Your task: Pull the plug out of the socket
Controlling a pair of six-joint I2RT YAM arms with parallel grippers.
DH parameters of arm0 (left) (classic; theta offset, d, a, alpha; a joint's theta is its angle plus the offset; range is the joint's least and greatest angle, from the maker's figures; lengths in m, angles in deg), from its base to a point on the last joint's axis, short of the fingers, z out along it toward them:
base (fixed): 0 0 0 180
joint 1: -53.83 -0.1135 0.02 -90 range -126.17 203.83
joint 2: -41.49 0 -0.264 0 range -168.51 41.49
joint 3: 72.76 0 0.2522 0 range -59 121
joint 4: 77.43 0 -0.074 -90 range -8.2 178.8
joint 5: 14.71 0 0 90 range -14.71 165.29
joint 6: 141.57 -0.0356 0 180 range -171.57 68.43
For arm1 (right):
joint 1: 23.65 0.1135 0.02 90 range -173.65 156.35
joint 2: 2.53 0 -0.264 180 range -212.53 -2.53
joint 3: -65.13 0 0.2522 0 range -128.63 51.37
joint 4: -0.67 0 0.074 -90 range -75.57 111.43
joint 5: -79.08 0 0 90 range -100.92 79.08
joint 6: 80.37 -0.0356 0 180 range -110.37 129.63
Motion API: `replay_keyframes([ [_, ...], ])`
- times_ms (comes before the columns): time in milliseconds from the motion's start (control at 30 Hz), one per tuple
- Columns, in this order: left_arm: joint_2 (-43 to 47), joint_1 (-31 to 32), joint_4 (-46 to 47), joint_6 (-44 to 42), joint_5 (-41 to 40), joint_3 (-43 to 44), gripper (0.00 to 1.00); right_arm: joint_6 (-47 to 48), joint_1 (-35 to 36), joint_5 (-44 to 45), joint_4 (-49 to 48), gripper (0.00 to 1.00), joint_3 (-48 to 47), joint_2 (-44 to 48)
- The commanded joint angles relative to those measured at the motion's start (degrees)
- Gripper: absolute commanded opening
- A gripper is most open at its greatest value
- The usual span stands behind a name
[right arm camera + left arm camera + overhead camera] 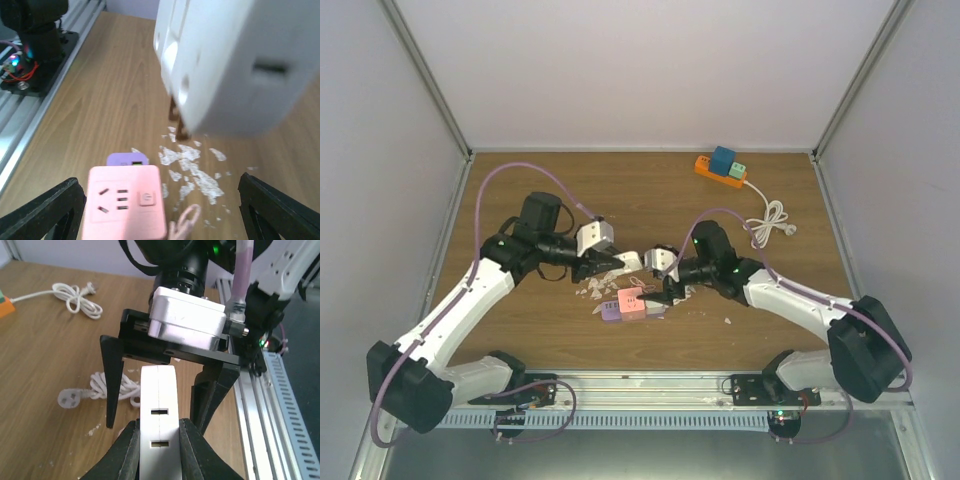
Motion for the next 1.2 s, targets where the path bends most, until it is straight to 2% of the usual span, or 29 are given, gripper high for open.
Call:
replay_keyframes([
  [0,0.23,-5.07,3.05,5.06,11.29,3.14,0.00,0.56,-3.14,0.91,0.32,0.86,-3.68,2.38],
  [200,-0.76,-8.76,6.64,11.27,19.74,4.79,0.00,-2.25,-7.24,-0.06,-0.04,0.99,-9.20,0.59],
  [433,-0.75,-8.78,11.71,17.07,26.29,3.54,0.00,-7.90,-7.45,-0.07,-3.97,1.00,-12.97,-1.66],
  [833,-0.60,-8.99,19.32,23.52,26.29,-0.57,0.00,-14.15,-6.33,-8.41,-7.36,1.00,-13.09,0.91],
  [1167,-1.65,-9.72,22.45,26.05,25.44,-1.99,0.00,-12.92,-3.32,-11.11,-4.39,0.99,-14.89,0.35],
])
